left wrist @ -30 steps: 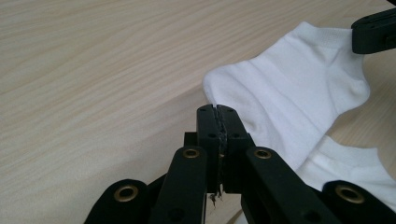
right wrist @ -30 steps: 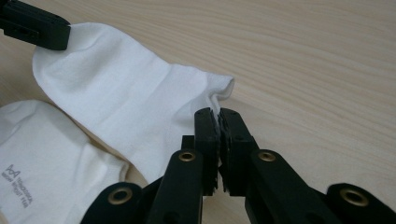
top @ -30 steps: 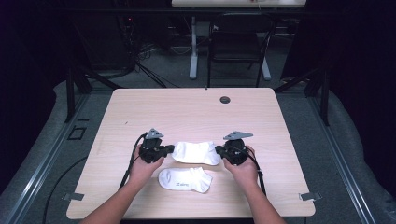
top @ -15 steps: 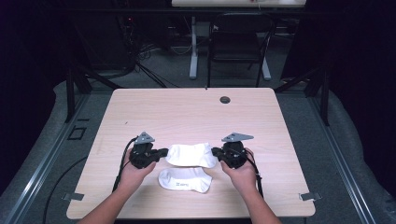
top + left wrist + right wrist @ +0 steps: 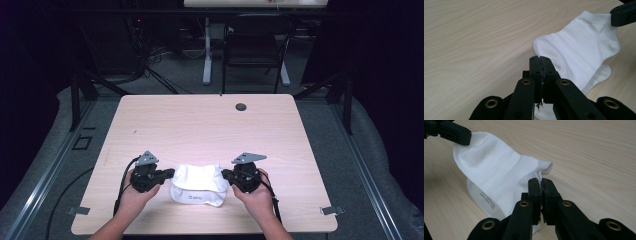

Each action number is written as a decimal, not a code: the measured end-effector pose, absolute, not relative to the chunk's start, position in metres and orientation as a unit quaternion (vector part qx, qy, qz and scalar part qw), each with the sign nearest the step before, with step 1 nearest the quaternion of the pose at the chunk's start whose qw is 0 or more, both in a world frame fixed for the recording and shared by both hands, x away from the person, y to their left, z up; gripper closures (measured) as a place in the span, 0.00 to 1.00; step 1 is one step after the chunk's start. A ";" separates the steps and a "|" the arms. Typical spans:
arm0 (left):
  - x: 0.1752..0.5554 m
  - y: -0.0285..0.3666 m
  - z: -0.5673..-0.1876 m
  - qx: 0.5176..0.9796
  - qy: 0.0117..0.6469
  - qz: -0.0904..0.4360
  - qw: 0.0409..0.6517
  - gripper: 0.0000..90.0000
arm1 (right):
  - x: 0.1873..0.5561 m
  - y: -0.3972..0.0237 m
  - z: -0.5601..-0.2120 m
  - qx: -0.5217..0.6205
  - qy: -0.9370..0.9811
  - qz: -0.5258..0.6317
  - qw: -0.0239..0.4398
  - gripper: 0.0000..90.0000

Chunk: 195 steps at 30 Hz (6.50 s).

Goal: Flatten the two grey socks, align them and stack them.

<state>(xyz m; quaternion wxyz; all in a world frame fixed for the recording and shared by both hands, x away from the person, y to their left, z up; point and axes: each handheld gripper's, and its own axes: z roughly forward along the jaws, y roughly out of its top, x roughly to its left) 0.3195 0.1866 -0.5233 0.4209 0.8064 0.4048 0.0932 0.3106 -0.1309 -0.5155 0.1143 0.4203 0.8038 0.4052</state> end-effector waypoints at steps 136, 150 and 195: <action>0.312 0.169 -0.574 0.845 0.375 0.082 0.372 0.68 | 0.297 -0.112 -0.572 0.366 0.854 0.356 0.097 0.66; 0.326 0.169 -0.577 0.829 0.392 0.083 0.389 0.68 | 0.311 -0.114 -0.573 0.377 0.847 0.360 0.102 0.66; 0.357 0.158 -0.581 0.808 0.412 0.098 0.410 0.60 | 0.351 -0.122 -0.577 0.402 0.825 0.382 0.110 0.61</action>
